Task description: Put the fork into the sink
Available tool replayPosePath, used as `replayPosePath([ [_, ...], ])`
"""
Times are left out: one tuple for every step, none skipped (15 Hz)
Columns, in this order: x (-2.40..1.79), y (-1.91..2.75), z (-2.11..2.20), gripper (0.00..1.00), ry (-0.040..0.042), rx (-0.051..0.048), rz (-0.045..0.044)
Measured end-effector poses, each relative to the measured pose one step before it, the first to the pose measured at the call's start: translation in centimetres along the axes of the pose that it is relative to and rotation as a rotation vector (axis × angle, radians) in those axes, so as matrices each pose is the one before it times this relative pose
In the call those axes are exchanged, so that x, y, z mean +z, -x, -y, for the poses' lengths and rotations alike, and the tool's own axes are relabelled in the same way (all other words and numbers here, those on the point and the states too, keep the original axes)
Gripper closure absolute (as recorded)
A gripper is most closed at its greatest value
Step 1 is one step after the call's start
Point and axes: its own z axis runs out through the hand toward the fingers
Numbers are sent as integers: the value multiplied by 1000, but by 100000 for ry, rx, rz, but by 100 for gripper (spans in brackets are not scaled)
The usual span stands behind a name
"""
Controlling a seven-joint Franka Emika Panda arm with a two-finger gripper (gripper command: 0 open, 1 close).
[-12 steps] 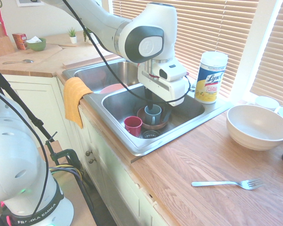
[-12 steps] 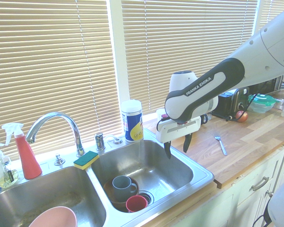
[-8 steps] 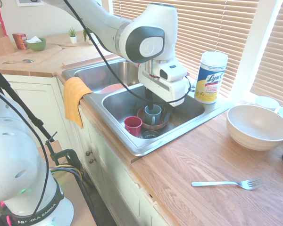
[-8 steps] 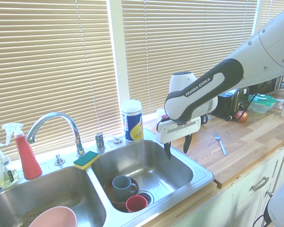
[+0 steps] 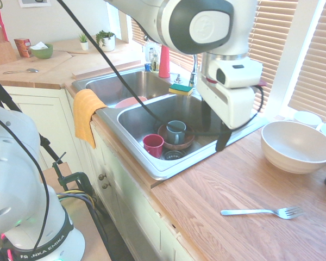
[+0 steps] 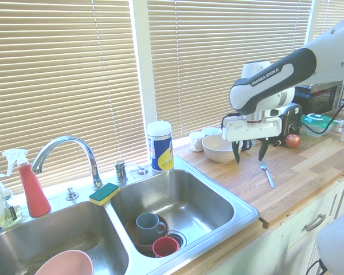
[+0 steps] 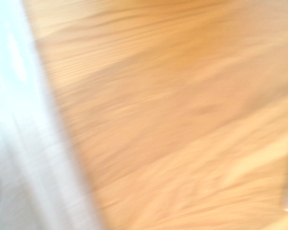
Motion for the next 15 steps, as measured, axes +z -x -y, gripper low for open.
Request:
replayPosePath([
  [644, -1608, -531, 0, 540, 2587, 1112],
  [861, -1497, -250, 0, 67, 1232, 651],
  [978, -1423, -164, 0, -560, 323, 130],
  [1105, -1297, -133, 0, -761, -247, -388],
  [1007, -1016, -118, 0, -777, -634, -718],
  [906, -882, -132, 0, -734, -510, -867],
  [827, -794, -195, 0, -537, -125, -822],
  [855, -722, -234, 0, -176, 382, -620],
  [777, -600, -232, 0, 151, 322, -354],
  [582, -470, -194, 100, 535, 481, 58],
  [382, -459, -127, 100, 489, 621, 81],
  [137, -412, -11, 100, 21, 604, -140],
  [10, -397, 100, 100, -255, 399, -324],
  [59, -312, 54, 100, -364, 210, -179],
  [148, -203, 21, 100, -440, 270, 133],
])
